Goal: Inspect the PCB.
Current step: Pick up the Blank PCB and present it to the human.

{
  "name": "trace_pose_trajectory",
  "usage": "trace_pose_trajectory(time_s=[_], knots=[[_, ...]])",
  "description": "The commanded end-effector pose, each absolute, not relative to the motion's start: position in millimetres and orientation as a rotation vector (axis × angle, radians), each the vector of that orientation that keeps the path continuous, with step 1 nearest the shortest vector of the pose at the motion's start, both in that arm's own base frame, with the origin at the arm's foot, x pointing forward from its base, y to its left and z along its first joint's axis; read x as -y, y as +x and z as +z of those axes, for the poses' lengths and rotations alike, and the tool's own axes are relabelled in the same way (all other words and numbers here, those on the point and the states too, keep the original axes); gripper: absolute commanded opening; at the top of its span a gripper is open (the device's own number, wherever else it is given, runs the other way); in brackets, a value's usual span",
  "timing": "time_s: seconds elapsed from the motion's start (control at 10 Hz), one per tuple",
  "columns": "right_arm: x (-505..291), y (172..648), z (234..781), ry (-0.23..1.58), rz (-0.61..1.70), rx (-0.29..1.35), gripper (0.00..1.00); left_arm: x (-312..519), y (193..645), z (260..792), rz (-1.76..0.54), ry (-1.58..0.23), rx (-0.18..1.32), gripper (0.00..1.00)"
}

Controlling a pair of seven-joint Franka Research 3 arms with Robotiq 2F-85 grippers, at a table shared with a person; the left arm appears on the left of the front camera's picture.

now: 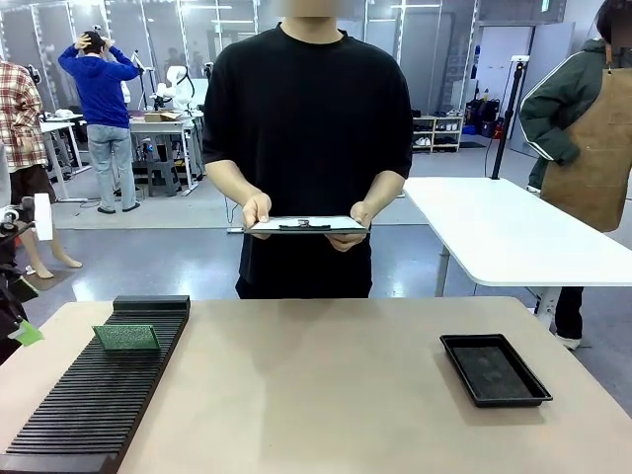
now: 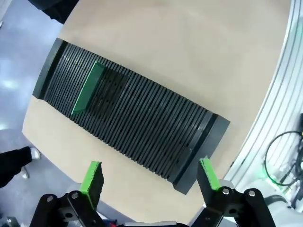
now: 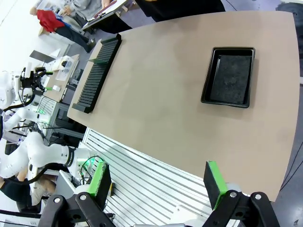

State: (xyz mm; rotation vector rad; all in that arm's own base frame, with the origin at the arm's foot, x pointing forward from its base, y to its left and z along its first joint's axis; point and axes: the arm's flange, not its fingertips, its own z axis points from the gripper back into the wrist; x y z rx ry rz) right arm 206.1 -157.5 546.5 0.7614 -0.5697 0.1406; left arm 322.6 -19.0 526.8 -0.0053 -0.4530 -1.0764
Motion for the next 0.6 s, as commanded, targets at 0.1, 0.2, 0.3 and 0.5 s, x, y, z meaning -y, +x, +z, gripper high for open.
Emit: trace_pose_trajectory(time_s=[0.1,0.2,0.3,0.5], knots=[[157,206,547,0.768,0.148,0.574,1.0,24,322,526,-1.086,0.01,0.443,1.0],[157,206,547,0.768,0.148,0.574,1.0,24,322,526,-1.086,0.01,0.443,1.0],[157,206,547,0.768,0.148,0.574,1.0,19,322,526,-1.079,-0.01,0.454,1.0],[157,206,547,0.768,0.148,0.574,1.0,25,342,520,-1.305,0.128,0.416,1.0]])
